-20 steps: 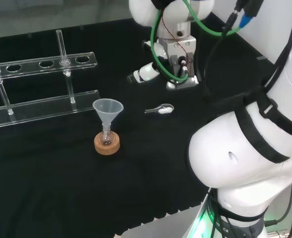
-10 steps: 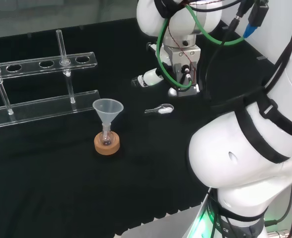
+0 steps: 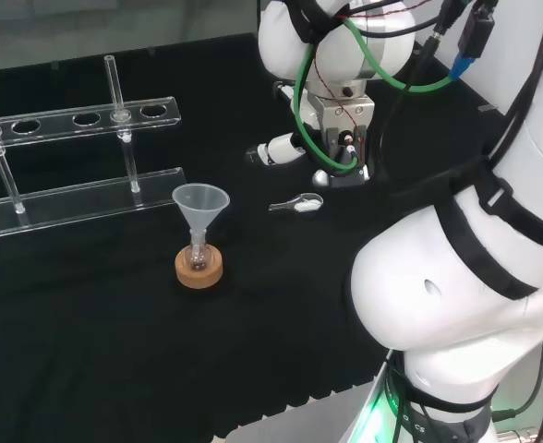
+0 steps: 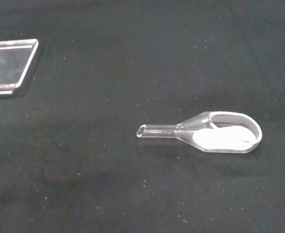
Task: Pick up the weighing funnel.
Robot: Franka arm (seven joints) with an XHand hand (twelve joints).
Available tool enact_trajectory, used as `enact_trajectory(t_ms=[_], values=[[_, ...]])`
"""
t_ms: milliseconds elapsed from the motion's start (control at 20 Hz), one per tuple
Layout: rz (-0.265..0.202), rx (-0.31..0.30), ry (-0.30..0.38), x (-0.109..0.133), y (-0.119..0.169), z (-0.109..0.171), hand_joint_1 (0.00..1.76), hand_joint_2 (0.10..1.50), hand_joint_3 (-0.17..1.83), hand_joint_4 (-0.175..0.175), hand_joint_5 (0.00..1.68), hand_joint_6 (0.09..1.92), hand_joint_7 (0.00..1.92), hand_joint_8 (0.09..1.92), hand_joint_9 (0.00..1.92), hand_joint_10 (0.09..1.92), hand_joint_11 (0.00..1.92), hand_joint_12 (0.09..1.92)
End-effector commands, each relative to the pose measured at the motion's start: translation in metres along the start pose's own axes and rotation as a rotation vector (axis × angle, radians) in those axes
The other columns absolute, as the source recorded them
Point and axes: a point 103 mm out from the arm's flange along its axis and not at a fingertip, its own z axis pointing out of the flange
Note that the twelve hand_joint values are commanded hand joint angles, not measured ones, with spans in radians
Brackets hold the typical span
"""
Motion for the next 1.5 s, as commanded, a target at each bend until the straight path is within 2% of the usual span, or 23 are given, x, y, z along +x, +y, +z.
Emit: enact_trajectory(t_ms=[50, 150, 250, 350, 450, 550, 800, 900, 1050, 1200, 1500], values=[[-0.087, 0.017, -0.040, -0.020, 0.012, 0.002, 0.50, 0.72, 0.01, 0.034, 0.00, 0.09, 0.10, 0.09, 0.00, 0.36, 0.00, 0.98], [-0.089, 0.030, -0.055, -0.029, 0.013, 0.001, 0.50, 0.72, 0.01, 0.034, 0.00, 0.09, 0.10, 0.09, 0.00, 0.36, 0.00, 0.98], [-0.074, 0.057, -0.059, -0.036, 0.014, 0.001, 0.46, 0.72, 0.00, 0.037, 0.00, 0.09, 0.06, 0.09, 0.00, 0.19, 0.00, 0.87], [-0.070, 0.069, -0.059, -0.042, 0.016, 0.006, 0.43, 0.71, 0.00, 0.040, 0.00, 0.09, 0.02, 0.09, 0.00, 0.09, 0.00, 0.59], [-0.067, 0.085, -0.058, -0.046, 0.019, 0.013, 0.40, 0.71, 0.00, 0.043, 0.00, 0.09, 0.00, 0.09, 0.00, 0.09, 0.00, 0.28], [-0.070, 0.087, -0.054, -0.048, 0.021, 0.020, 0.39, 0.70, 0.00, 0.045, 0.00, 0.09, 0.00, 0.09, 0.00, 0.09, 0.00, 0.09], [-0.060, 0.086, -0.043, -0.056, 0.027, 0.042, 0.37, 0.70, 0.00, 0.048, 0.00, 0.09, 0.00, 0.09, 0.00, 0.09, 0.00, 0.09], [-0.073, 0.048, -0.027, -0.057, 0.030, 0.046, 0.37, 0.70, 0.00, 0.047, 0.00, 0.09, 0.00, 0.09, 0.00, 0.09, 0.00, 0.09], [-0.090, 0.027, -0.019, -0.054, 0.038, 0.050, 0.39, 0.70, 0.00, 0.043, 0.00, 0.09, 0.00, 0.09, 0.00, 0.09, 0.00, 0.09], [-0.111, 0.033, -0.027, -0.053, 0.043, 0.057, 0.39, 0.71, 0.00, 0.042, 0.00, 0.09, 0.00, 0.09, 0.00, 0.09, 0.00, 0.09], [-0.133, 0.082, -0.050, -0.050, 0.039, 0.076, 0.40, 0.71, 0.00, 0.041, 0.00, 0.09, 0.00, 0.09, 0.00, 0.09, 0.00, 0.09]])
